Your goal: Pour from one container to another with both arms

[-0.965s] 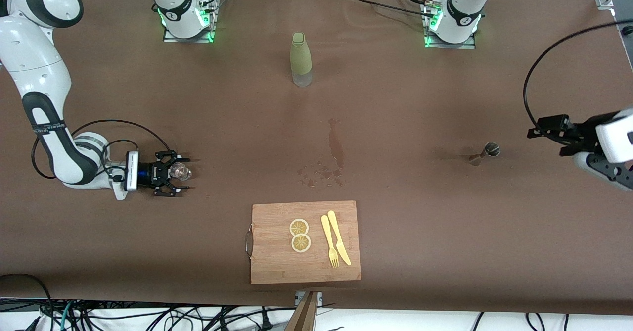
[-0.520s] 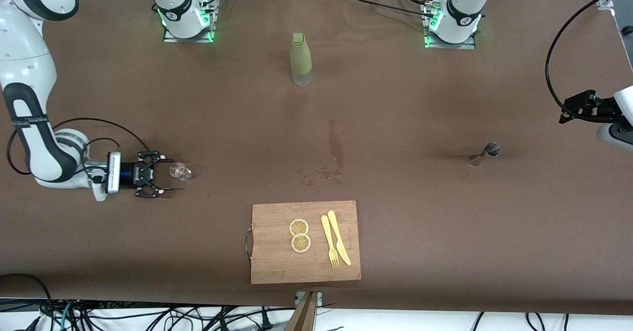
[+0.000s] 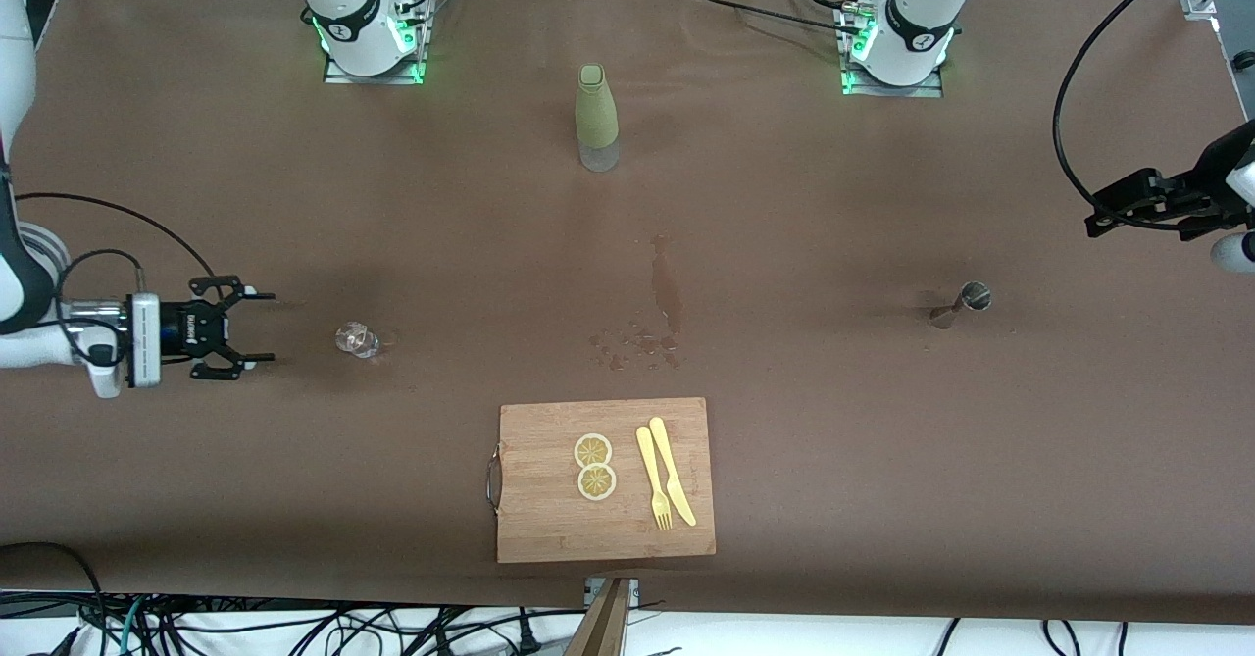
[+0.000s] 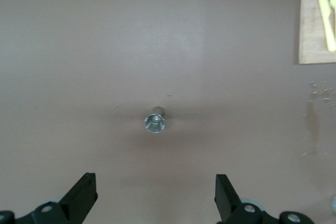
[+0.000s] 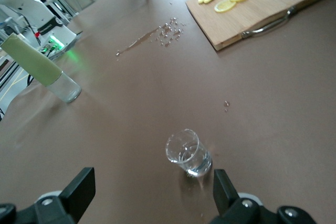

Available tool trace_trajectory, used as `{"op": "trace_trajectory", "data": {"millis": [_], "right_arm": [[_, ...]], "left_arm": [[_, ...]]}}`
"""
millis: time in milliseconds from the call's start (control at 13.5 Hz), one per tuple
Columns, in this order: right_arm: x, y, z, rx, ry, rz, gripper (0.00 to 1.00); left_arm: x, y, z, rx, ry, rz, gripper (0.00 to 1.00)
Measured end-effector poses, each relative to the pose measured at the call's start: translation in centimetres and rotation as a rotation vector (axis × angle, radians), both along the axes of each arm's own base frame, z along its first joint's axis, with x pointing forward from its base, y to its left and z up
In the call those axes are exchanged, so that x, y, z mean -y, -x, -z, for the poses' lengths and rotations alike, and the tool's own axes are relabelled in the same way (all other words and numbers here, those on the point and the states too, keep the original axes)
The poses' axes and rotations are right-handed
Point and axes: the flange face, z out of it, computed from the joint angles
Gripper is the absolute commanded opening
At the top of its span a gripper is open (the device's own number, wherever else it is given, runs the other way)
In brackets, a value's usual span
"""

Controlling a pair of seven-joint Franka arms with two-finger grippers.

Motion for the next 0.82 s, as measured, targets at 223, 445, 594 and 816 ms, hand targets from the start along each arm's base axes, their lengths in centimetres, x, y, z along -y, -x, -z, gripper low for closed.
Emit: {"op": "trace_trajectory", "data": {"millis": [223,445,594,816], "right_arm": [[0.3,0.0,-6.8,-0.102,0.182,0.094,1.00],[-0.2,0.7,-13.2,-0.164,0.380,0.175,1.00],[-0.9,1.2,-15.8,-0.168,0.457,0.183,1.00],[-2.4,1.5,-18.7,-0.180,0.555,0.218,1.00]], "left_arm": [[-0.8,1.3,-0.2,-0.018,0.039,-0.016,1.00],[0.5,2.4,0.1,-0.038,0.049,0.009,1.00],[1.8,2.6,0.1,-0.041,0.051,0.024,1.00],[1.5,2.5,0.5,-0.049,0.051,0.017,1.00]]}}
